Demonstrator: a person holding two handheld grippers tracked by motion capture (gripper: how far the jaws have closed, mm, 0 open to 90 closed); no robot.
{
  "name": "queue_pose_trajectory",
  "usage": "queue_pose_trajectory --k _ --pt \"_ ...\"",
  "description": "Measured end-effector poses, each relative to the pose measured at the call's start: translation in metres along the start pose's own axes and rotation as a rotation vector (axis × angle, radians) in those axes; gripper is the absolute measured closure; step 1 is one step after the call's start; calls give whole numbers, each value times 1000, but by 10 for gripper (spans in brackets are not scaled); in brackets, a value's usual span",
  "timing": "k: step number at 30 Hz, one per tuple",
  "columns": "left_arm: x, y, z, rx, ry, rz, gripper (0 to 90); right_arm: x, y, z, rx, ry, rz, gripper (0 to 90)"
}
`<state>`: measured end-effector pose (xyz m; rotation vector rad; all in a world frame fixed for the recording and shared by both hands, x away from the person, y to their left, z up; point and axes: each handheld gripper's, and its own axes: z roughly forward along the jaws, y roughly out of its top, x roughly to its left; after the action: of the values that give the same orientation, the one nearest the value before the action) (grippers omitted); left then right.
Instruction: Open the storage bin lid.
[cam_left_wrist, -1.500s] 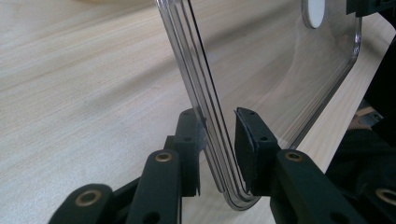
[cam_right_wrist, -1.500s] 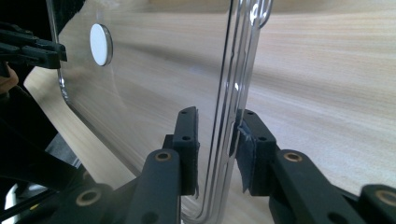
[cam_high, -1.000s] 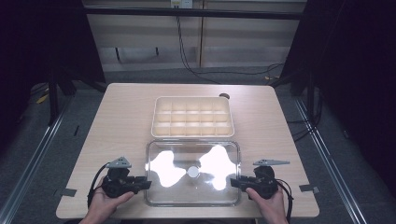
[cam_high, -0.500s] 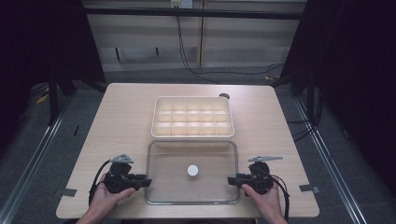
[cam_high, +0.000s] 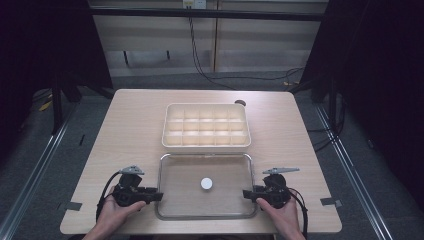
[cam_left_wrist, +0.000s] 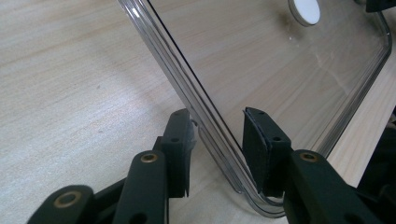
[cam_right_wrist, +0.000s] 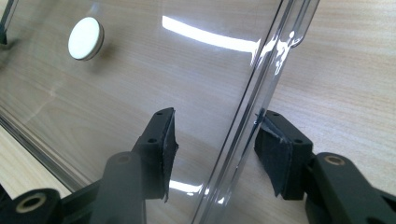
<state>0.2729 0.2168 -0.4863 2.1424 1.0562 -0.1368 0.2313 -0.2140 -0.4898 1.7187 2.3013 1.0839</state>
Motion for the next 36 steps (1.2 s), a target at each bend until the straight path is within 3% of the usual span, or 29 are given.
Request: queue_pose_trajectory --k 6,12,18,20,22,25,30,36 --pt "-7 0 4 25 46 33 550 2 0 1 -6 -15 -28 473" --pt "-5 0 4 18 43 24 549 1 0 1 -8 -8 -16 457" --pt "-7 0 5 16 58 42 520 -1 1 1 -3 11 -6 435" --pt "-8 0 5 14 92 50 472 -2 1 -1 -27 12 -8 419" --pt "-6 0 4 12 69 45 452 -3 4 -6 -52 25 -9 410" --pt "-5 4 1 1 72 33 412 -4 6 -9 -68 46 -8 395" --pt "-3 17 -1 -39 62 38 338 -5 12 -9 -62 64 -22 370" --pt "-2 45 -13 -139 41 94 295 -8 31 -22 -149 106 -86 319"
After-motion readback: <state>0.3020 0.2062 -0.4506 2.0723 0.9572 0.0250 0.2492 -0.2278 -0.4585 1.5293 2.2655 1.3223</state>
